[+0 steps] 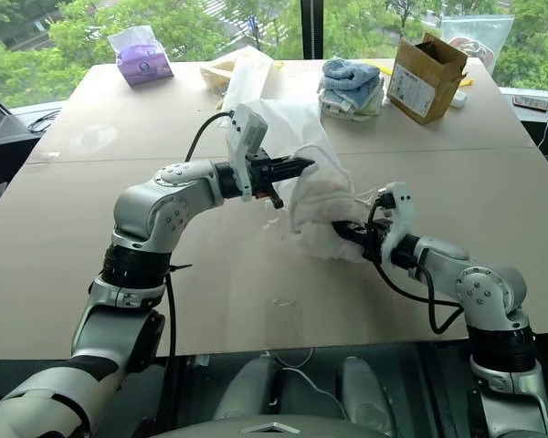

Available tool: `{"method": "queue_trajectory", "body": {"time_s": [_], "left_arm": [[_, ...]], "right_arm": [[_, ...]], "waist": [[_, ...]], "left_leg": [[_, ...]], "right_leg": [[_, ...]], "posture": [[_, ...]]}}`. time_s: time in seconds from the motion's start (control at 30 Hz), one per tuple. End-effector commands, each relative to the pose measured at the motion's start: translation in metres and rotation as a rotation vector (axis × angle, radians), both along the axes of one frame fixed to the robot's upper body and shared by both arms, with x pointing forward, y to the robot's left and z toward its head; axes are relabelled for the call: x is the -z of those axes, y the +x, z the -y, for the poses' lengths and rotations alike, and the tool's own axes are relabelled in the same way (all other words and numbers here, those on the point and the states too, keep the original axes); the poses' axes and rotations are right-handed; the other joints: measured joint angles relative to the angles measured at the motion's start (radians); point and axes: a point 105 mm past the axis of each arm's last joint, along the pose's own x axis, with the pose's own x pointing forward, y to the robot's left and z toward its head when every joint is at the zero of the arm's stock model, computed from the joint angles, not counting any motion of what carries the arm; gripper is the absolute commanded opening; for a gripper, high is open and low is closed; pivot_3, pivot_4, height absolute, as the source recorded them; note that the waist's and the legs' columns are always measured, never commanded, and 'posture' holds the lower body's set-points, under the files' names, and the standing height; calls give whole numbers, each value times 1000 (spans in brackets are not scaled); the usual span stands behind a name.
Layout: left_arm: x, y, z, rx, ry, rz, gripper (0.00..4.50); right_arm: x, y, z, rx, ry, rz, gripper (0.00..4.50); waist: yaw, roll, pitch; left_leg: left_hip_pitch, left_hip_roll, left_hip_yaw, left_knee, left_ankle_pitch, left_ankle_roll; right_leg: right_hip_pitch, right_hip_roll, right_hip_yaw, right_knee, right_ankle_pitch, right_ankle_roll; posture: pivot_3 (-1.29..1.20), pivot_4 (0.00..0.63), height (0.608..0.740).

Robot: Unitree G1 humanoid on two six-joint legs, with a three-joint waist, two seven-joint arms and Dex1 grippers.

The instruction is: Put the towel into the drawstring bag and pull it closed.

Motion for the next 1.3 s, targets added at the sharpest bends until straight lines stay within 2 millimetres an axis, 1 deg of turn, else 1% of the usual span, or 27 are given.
{"method": "queue_trajectory", "body": {"time_s": [0.03, 0.13, 0.23, 0.33, 0.43, 0.5, 0.53, 0.6, 0.63, 0.67, 0.73, 0.77, 0.8, 0.83, 0.9, 0.93, 0.97, 1.0, 1.03, 1.07, 1.1, 1.13, 1.17, 1.2, 1.23, 1.3], "left_arm": [[-14, -5, 2, 18, -10, 78, 0], [-12, -10, 4, 48, -8, 73, 0], [-4, -22, 10, 115, 21, 69, 0], [3, -29, 12, 153, 44, 60, 0], [5, -31, 11, 154, 47, 56, 0], [4, -31, 12, 154, 44, 56, 0], [4, -31, 12, 155, 42, 54, 0], [4, -32, 13, 158, 37, 50, 0], [4, -32, 13, 159, 36, 49, 0], [4, -32, 13, 158, 33, 48, 0], [3, -32, 14, 157, 30, 48, 0], [2, -32, 14, 154, 22, 47, 0], [0, -31, 14, 151, 10, 43, 0], [-1, -31, 14, 150, -1, 39, 0], [-4, -30, 15, 151, -18, 30, 0], [-5, -31, 15, 155, -26, 26, 0], [-6, -31, 16, 160, -33, 22, 0], [-7, -33, 17, 167, -43, 16, 0], [-7, -34, 18, 172, -49, 11, 0], [-8, -34, 18, 174, -52, 8, 0], [-8, -35, 18, 175, -54, 6, 0], [-8, -34, 18, 172, -55, 5, 0], [-9, -33, 17, 163, -56, 6, 0], [-10, -32, 16, 155, -59, 6, 0], [-10, -31, 15, 151, -60, 7, 0], [-12, -30, 14, 148, -65, 5, 0]], "right_arm": [[-16, -7, 1, -47, 1, 56, 26], [-31, -3, 5, -34, 54, 73, 26], [-42, 8, 9, 24, 133, 44, 26], [-57, 15, 10, 56, 268, 11, 26], [-68, 21, 10, 93, 375, -8, 26], [-67, 25, 12, 130, 403, -34, 26], [-66, 31, 14, 180, 459, -61, 26], [-63, 37, 13, 237, 561, -111, 26], [-64, 38, 12, 245, 588, -121, 26], [-67, 33, 6, 209, 612, -103, 26], [-60, 26, -4, 171, 525, -54, 26], [-53, 31, -1, 218, 482, -41, 26], [-47, 39, 4, 280, 482, -52, 26], [-47, 41, 5, 286, 493, -35, 26], [-52, 29, -8, 164, 507, 19, 26], [-51, 23, -15, 107, 482, 42, 26], [-49, 22, -18, 89, 465, 54, 26], [-47, 31, -15, 143, 462, 56, 26], [-47, 45, -6, 234, 500, 53, 26], [-50, 53, -2, 268, 553, 47, 26], [-55, 51, -5, 228, 594, 50, 26], [-61, 40, -15, 123, 595, 79, 26], [-63, 27, -25, 22, 563, 106, 26], [-62, 22, -31, -22, 528, 128, 26], [-61, 28, -28, 19, 516, 142, 26], [-59, 55, -9, 199, 544, 146, 26]], "waist": [[1, 0, 0], [1, 0, 0], [-1, 0, 0], [0, 0, 0], [0, 0, 0], [0, 0, 0], [0, 0, 0], [0, 0, 0], [-2, 1, 0], [-2, 1, 1], [-1, 1, 1], [-1, 1, 1], [-1, 1, 1], [-1, 1, 1], [-1, 1, 1], [-1, 1, 1], [-1, 1, 1], [-4, 1, 1], [-4, 1, 1], [-5, 1, 1], [-6, 2, 1], [-5, 2, 1], [-3, 2, 1], [1, 2, 1], [1, 3, 1], [-1, 2, 1]], "left_leg": [[0, 0, 0, 0, 0, 0], [0, 0, 0, 0, 0, 0], [0, 0, 0, 0, 0, 0], [0, 0, 0, 0, 0, 0], [0, 0, 0, 0, 0, 0], [0, 0, 0, 0, 0, 0], [0, 0, 1, 0, 0, 0], [0, 0, 0, 0, 0, 0], [0, 0, 0, 0, 0, 0], [0, 0, 1, 0, 0, 0], [0, 0, 1, 0, 0, 0], [0, 0, 1, 0, 0, 0], [0, 0, 1, 0, 0, 0], [0, 0, 1, 0, 0, 0], [0, 0, 1, 0, 0, 0], [0, 0, 1, 1, 0, 0], [0, 0, 1, 1, 0, 0], [0, 0, 1, 1, 0, 0], [1, 0, 1, 1, 0, 0], [1, 0, 1, 1, 0, 0], [1, 0, 1, 1, 0, 0], [1, 0, 2, 1, 0, 0], [1, 0, 2, 1, 0, 0], [2, 0, 2, 1, 0, 0], [1, 0, 1, 1, 0, 0], [2, 0, 1, 1, 0, 0]], "right_leg": [[0, 0, 0, 0, 0, 0], [0, 0, 0, 0, 0, 0], [0, 0, 0, 0, 0, 0], [0, 0, 0, 0, 0, 0], [0, 0, 0, 0, 0, 0], [0, 0, 0, 0, 0, 0], [0, 0, 0, 0, 0, 0], [0, 0, 0, 0, 0, 0], [0, 0, 0, 1, 0, 0], [0, 0, 1, 2, 0, 0], [0, 0, 1, 2, 0, 0], [0, 0, 1, 2, 0, 0], [0, 0, 1, 1, 0, 0], [0, 0, 0, 1, 0, 0], [0, 0, 1, 2, 0, 0], [0, 0, 0, 2, 0, 0], [0, 0, 1, 2, 0, 0], [0, 1, 0, 2, 0, 0], [0, 1, 1, 2, 0, 0], [0, 1, 1, 3, 0, 0], [0, 1, 1, 3, 0, 0], [0, 1, 2, 4, 0, 0], [-1, 0, 2, 5, 0, 0], [-1, 0, 2, 5, 0, 0], [-1, 0, 1, 5, 0, 0], [-1, 1, 1, 5, 0, 0]], "posture": [[0, 150, 740], [0, 150, 740], [0, 150, 740], [0, 150, 740], [0, 150, 740], [0, 150, 740], [0, 150, 740], [0, 150, 740], [0, 150, 740], [0, 150, 740], [0, 150, 740], [0, 150, 740], [0, 150, 740], [0, 150, 740], [0, 150, 740], [0, 150, 740], [0, 150, 740], [0, 150, 740], [0, 150, 740], [0, 150, 740], [0, 150, 740], [0, 150, 740], [0, 150, 740], [0, 150, 740], [0, 150, 740], [0, 150, 740]]}}
